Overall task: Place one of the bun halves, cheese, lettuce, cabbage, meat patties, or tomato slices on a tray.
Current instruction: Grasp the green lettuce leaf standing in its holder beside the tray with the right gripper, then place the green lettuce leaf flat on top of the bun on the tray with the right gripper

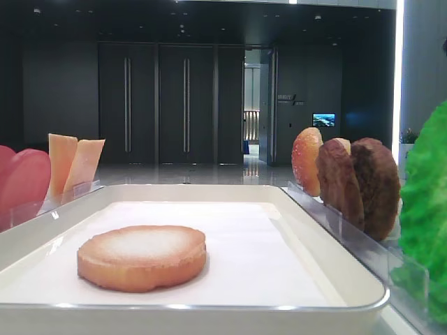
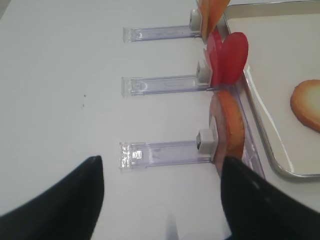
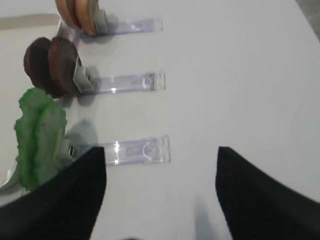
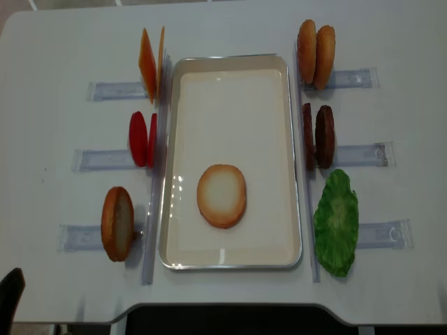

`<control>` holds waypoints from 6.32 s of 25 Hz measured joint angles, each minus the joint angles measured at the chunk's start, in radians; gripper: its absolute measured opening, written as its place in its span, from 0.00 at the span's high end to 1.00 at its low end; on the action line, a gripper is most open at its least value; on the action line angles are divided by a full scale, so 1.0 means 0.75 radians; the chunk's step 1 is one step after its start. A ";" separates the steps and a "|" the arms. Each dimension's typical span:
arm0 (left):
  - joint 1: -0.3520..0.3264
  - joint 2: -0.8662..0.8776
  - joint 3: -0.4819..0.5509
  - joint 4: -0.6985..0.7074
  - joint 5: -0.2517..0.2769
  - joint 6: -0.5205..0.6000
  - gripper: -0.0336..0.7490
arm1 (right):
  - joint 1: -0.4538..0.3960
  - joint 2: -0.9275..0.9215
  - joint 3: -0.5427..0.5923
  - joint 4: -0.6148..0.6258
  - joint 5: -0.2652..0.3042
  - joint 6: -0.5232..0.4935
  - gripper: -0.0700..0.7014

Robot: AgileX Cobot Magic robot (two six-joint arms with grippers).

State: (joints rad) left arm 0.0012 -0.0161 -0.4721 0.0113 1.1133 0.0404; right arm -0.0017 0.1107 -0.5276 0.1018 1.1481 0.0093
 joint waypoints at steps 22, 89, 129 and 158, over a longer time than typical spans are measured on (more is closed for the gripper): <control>0.000 0.000 0.000 0.000 0.000 0.000 0.57 | 0.000 1.176 -0.657 0.070 0.093 0.010 0.46; 0.000 0.000 0.000 0.000 0.000 0.000 0.96 | 0.912 1.651 -0.608 -0.116 -0.047 0.767 0.25; 0.000 0.000 0.000 0.000 0.000 0.000 0.96 | 0.945 1.738 -0.608 -0.122 -0.010 0.771 0.86; 0.000 0.000 0.000 0.000 0.000 0.000 0.96 | 0.945 1.381 -0.718 0.025 -0.113 0.734 0.87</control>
State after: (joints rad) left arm 0.0012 -0.0161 -0.4721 0.0113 1.1133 0.0404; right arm 0.7074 1.1467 -1.0662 0.1208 1.0636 0.5594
